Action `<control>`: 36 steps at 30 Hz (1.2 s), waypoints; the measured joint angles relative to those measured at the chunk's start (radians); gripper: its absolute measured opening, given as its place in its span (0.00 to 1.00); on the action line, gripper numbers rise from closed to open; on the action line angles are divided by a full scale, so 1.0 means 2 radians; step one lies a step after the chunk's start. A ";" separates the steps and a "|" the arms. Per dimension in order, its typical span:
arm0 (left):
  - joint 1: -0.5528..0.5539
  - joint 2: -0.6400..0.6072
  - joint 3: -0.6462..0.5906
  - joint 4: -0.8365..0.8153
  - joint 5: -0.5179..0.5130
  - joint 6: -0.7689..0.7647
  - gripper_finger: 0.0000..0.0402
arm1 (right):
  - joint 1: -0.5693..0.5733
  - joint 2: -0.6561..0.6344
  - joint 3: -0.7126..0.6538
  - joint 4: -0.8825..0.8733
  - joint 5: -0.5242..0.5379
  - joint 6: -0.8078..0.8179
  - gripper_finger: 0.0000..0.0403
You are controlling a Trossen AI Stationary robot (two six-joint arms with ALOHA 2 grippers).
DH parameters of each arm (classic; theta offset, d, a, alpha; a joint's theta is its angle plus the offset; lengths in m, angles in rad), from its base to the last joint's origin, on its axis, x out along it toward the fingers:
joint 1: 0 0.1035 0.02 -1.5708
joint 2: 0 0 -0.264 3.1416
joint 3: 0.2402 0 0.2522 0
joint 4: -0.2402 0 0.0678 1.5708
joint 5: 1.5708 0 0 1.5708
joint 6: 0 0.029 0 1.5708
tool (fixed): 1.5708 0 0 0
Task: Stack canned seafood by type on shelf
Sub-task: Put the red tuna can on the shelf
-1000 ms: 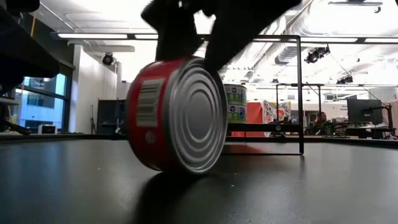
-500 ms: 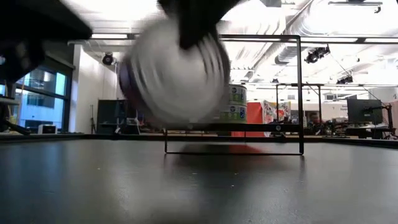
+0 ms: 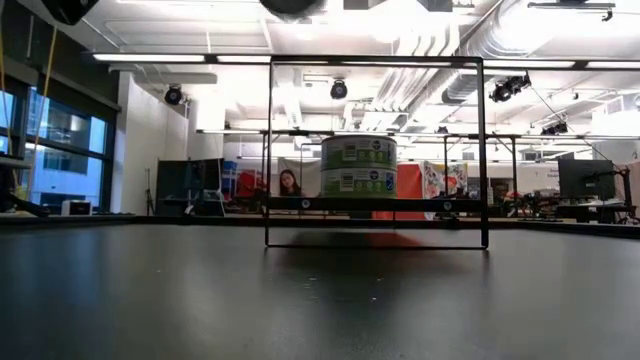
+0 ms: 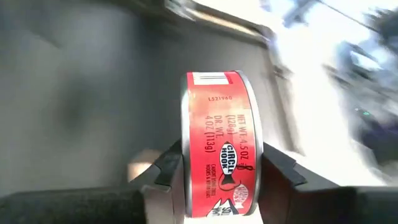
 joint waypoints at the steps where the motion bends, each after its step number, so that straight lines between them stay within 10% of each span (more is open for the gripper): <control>1: 0.000 -0.010 0.000 -0.009 -0.004 0.006 0.00 | -0.007 -0.003 0.000 -0.026 0.022 0.007 0.29; 6: -0.001 -0.021 -0.004 -0.034 -0.029 0.005 0.00 | -0.042 -0.004 -0.011 -0.202 0.046 0.103 0.29; 22: -0.032 0.053 -0.103 0.148 -0.068 -0.067 0.00 | -0.047 -0.330 -0.487 -0.073 -0.025 0.334 0.29; 36: 0.110 0.056 -0.103 0.278 -0.074 -0.011 0.00 | -0.216 -0.386 -0.638 0.248 -0.129 -0.197 0.29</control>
